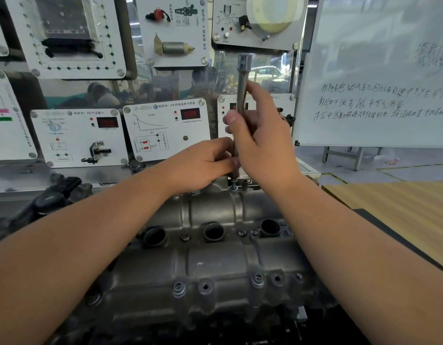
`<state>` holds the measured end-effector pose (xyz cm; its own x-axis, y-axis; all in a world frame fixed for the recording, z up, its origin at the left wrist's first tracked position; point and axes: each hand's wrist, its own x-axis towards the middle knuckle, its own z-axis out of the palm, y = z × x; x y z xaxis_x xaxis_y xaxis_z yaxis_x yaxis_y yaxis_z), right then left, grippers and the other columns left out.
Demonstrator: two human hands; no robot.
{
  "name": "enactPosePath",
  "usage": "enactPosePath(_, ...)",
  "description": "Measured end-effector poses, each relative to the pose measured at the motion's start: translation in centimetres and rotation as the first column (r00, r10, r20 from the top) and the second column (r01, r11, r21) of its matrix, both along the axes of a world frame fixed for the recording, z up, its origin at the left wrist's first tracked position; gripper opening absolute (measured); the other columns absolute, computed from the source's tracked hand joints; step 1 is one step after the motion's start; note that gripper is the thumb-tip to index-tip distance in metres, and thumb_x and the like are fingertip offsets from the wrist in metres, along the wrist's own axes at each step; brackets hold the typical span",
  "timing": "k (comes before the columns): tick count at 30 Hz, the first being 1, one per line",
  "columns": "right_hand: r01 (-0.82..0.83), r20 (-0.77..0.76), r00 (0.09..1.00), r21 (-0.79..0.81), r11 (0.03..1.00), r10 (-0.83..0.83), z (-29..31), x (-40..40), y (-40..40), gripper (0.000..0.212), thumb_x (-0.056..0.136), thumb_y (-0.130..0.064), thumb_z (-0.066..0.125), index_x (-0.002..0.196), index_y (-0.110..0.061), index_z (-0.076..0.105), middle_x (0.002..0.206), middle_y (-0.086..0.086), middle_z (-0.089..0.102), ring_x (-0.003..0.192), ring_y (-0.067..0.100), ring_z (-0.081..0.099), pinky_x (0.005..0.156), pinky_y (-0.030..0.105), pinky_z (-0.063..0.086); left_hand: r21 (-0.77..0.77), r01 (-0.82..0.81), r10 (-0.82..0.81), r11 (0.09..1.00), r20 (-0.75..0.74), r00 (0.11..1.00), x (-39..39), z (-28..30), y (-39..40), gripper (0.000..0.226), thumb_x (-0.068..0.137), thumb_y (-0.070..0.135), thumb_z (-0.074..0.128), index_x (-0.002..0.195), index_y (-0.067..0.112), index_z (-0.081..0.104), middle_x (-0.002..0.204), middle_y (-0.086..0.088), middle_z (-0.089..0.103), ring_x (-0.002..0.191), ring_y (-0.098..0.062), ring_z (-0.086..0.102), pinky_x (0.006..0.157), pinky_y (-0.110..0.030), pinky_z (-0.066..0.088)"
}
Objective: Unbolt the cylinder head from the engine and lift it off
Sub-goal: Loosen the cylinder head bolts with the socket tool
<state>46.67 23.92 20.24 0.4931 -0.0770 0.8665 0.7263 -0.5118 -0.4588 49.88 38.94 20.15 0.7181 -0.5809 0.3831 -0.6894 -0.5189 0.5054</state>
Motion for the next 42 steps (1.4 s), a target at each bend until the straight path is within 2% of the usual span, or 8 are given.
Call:
enactPosePath(7, 0.045, 0.024, 0.999, -0.022, 0.999, -0.044, 0.21, -0.07, -0.22, 0.013, 0.103, -0.020, 0.050, 0.098, -0.012, 0.059, 0.082, -0.006, 0.069, 0.078, 0.009, 0.064, 0.068, 0.027, 0.051, -0.021, -0.012, 0.012, 1.000, 0.005, 1.000, 0.26, -0.19, -0.20, 0.024, 0.104, 0.041, 0.053, 0.119, 0.024, 0.061, 0.102, -0.001, 0.075, 0.100, -0.041, 0.066, 0.089, -0.059, 0.051)
enactPosePath(14, -0.029, -0.042, 0.999, -0.034, 0.999, 0.028, -0.07, -0.20, 0.05, 0.051, 0.103, -0.028, 0.054, 0.151, -0.017, 0.040, 0.095, -0.010, 0.073, 0.085, 0.003, 0.067, 0.073, 0.015, 0.051, 0.001, -0.009, 0.009, 1.000, 0.033, 0.999, 0.21, -0.08, -0.22, 0.026, 0.101, 0.040, 0.057, 0.119, 0.022, 0.062, 0.105, 0.003, 0.073, 0.097, -0.018, 0.069, 0.091, -0.048, 0.053)
enactPosePath(20, 0.026, 0.044, 0.999, -0.079, 0.997, -0.022, 0.12, -0.02, -0.10, 0.010, 0.102, -0.018, 0.054, 0.098, -0.013, 0.062, 0.075, -0.012, 0.062, 0.073, 0.005, 0.060, 0.064, 0.017, 0.042, -0.025, -0.003, 0.003, 1.000, 0.016, 1.000, 0.03, -0.09, -0.24, 0.028, 0.101, 0.041, 0.056, 0.119, 0.021, 0.063, 0.101, 0.001, 0.074, 0.095, -0.032, 0.069, 0.087, -0.057, 0.053)
enactPosePath(24, -0.004, -0.038, 0.999, -0.068, 0.998, 0.001, 0.08, -0.05, -0.11, 0.042, 0.106, -0.019, 0.046, 0.148, -0.018, 0.045, 0.094, -0.015, 0.069, 0.084, 0.001, 0.066, 0.072, 0.017, 0.052, -0.031, 0.012, -0.012, 0.999, -0.018, 1.000, -0.14, -0.04, -0.19, 0.036, 0.097, 0.048, 0.053, 0.120, 0.023, 0.063, 0.103, 0.007, 0.075, 0.099, -0.041, 0.067, 0.088, -0.059, 0.053)
enactPosePath(27, -0.035, -0.048, 0.998, -0.045, 0.998, 0.033, -0.03, -0.06, 0.02, 0.055, 0.104, -0.025, 0.048, 0.156, -0.019, 0.032, 0.096, -0.017, 0.069, 0.082, 0.003, 0.067, 0.072, 0.019, 0.053, -0.023, 0.005, -0.004, 1.000, 0.010, 1.000, 0.04, 0.09, -0.22, 0.028, 0.099, 0.044, 0.057, 0.118, 0.024, 0.063, 0.103, 0.007, 0.075, 0.098, -0.025, 0.070, 0.091, -0.054, 0.053)
enactPosePath(33, 0.013, 0.076, 0.997, -0.057, 0.998, -0.009, 0.16, -0.14, 0.13, 0.016, 0.100, -0.020, 0.060, 0.113, -0.012, 0.066, 0.080, -0.013, 0.061, 0.076, 0.004, 0.056, 0.069, 0.015, 0.042, -0.003, 0.006, -0.006, 1.000, 0.049, 0.999, 0.23, 0.03, -0.37, 0.025, 0.101, 0.041, 0.058, 0.121, 0.026, 0.060, 0.107, -0.002, 0.073, 0.100, -0.026, 0.069, 0.092, -0.054, 0.053)
enactPosePath(36, 0.036, 0.096, 0.995, -0.086, 0.996, -0.027, 0.27, -0.20, 0.03, 0.014, 0.102, -0.015, 0.055, 0.088, -0.018, 0.055, 0.067, -0.014, 0.052, 0.066, 0.003, 0.051, 0.063, 0.017, 0.038, -0.013, -0.006, 0.006, 1.000, 0.029, 1.000, 0.09, -0.03, -0.36, 0.024, 0.103, 0.039, 0.055, 0.119, 0.022, 0.063, 0.103, 0.003, 0.074, 0.097, -0.024, 0.069, 0.091, -0.054, 0.052)
enactPosePath(42, -0.007, -0.018, 1.000, -0.014, 1.000, 0.006, 0.08, -0.11, -0.02, 0.048, 0.104, -0.022, 0.049, 0.151, -0.017, 0.041, 0.089, -0.011, 0.071, 0.077, 0.001, 0.066, 0.069, 0.022, 0.053, -0.018, -0.012, 0.012, 1.000, 0.007, 1.000, -0.09, 0.09, -0.28, 0.026, 0.104, 0.038, 0.055, 0.119, 0.020, 0.065, 0.102, 0.006, 0.076, 0.098, -0.035, 0.069, 0.088, -0.055, 0.053)
